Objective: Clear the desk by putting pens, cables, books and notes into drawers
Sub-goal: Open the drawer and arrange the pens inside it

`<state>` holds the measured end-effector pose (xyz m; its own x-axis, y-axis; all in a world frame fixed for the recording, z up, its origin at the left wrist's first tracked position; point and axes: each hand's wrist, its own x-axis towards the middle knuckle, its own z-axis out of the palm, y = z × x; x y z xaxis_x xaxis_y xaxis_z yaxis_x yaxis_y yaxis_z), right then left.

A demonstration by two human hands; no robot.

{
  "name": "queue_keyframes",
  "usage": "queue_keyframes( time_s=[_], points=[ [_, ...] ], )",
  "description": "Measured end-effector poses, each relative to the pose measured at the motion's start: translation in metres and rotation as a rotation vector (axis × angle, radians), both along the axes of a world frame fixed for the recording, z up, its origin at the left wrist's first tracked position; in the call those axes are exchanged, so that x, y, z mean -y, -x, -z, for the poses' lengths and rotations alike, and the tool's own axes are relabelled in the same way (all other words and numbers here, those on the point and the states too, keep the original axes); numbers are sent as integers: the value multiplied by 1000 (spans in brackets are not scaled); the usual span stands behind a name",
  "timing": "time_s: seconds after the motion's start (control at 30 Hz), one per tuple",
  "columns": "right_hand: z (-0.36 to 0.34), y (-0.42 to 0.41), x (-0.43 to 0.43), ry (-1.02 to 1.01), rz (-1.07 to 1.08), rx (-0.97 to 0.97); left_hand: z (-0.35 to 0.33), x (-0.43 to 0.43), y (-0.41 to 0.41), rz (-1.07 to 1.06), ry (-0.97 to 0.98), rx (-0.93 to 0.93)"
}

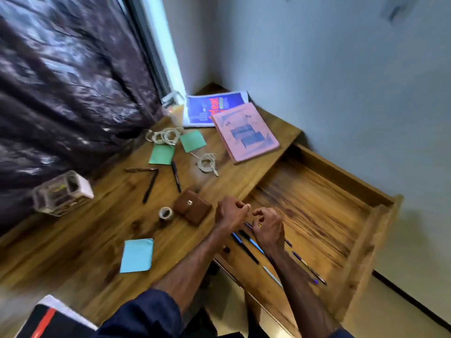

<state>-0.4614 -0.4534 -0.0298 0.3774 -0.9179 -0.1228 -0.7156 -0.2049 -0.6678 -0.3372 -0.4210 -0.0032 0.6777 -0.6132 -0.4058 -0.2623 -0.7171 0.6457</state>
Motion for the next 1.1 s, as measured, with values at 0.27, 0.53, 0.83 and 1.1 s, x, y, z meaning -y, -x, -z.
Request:
queue_keyframes(
  time_s=[0.27,0.53,0.83,1.1],
  points=[
    [-50,-130,-57,67,-288,186,-46,-100,-131,-246,33,160],
    [-55,-215,-101,57,-414,139,-42,-182,-216,-353,19,144],
    [-40,-252,-89,57,-408,61,-20,-184,-252,-364,-55,125],
    [-23,-294,-34,-32,-407,-36,-6,-136,-282,-287,-184,245]
  ],
)
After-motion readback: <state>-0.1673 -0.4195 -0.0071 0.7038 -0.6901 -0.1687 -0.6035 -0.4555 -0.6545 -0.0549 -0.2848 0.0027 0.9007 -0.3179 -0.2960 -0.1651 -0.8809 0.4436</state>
